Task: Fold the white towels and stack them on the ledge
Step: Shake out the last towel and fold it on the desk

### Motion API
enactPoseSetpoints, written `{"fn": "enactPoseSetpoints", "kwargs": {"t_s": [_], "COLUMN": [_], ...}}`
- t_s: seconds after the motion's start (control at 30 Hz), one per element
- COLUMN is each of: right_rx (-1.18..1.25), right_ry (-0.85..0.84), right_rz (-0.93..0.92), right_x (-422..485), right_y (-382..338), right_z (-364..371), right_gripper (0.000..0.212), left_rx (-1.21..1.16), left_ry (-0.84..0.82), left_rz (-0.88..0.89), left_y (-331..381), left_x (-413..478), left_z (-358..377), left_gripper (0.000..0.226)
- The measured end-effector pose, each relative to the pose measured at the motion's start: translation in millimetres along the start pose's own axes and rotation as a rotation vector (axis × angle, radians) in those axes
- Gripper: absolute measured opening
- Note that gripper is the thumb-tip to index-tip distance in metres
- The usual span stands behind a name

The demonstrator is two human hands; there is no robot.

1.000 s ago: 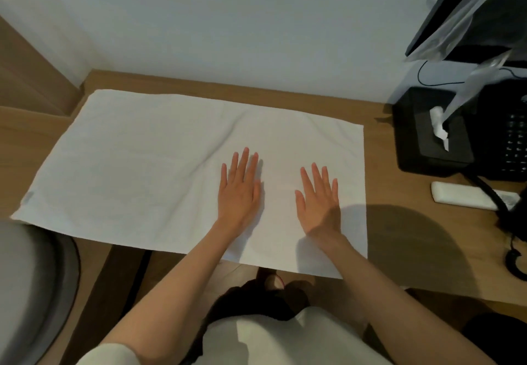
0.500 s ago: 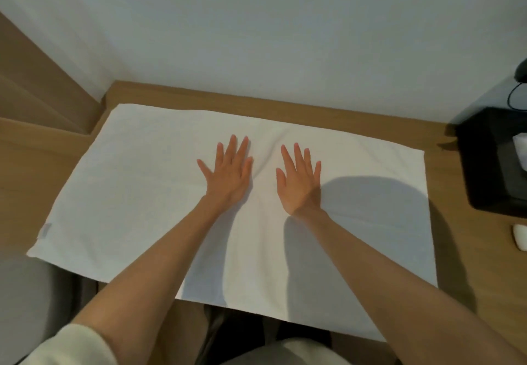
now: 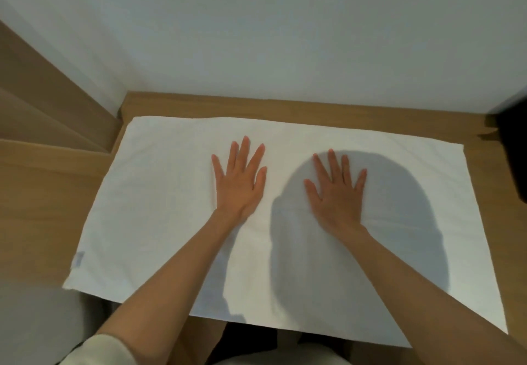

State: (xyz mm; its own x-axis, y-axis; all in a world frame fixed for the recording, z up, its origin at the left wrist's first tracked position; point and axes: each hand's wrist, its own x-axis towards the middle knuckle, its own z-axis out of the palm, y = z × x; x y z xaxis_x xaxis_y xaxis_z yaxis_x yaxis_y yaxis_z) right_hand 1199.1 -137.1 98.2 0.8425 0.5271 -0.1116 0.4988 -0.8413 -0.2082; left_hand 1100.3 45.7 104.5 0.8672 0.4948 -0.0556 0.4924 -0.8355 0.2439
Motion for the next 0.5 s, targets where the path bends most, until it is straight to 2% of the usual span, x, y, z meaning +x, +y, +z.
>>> {"fn": "enactPoseSetpoints", "kwargs": {"t_s": [0.1,0.17,0.37,0.5], "right_rx": [0.045,0.084,0.118,0.055], "right_ry": [0.110,0.142,-0.023,-0.100], "right_rz": [-0.024,-0.074,-0.157,-0.072], "right_x": [-0.6,4.3,32.0,45.4], "right_y": [-19.0,-43.1,-121.6,-143.6], "right_z": [-6.4,-10.1,1.2,18.3], "right_gripper": [0.057,0.054,0.055,0.060], "left_rx": [-0.027,-0.040,-0.073,-0.044], "left_ry": [0.099,0.093,-0.007,-0.020], "left_rz": [-0.033,-0.091,-0.267,-0.343], "left_y": [-28.2,-47.1,-94.2,-123.1], "left_x": [3.8,9.6,34.4,48.3], "left_z": [-15.8,-24.4,-36.2,-41.1], "left_gripper": [0.051,0.052,0.055,0.052]}}
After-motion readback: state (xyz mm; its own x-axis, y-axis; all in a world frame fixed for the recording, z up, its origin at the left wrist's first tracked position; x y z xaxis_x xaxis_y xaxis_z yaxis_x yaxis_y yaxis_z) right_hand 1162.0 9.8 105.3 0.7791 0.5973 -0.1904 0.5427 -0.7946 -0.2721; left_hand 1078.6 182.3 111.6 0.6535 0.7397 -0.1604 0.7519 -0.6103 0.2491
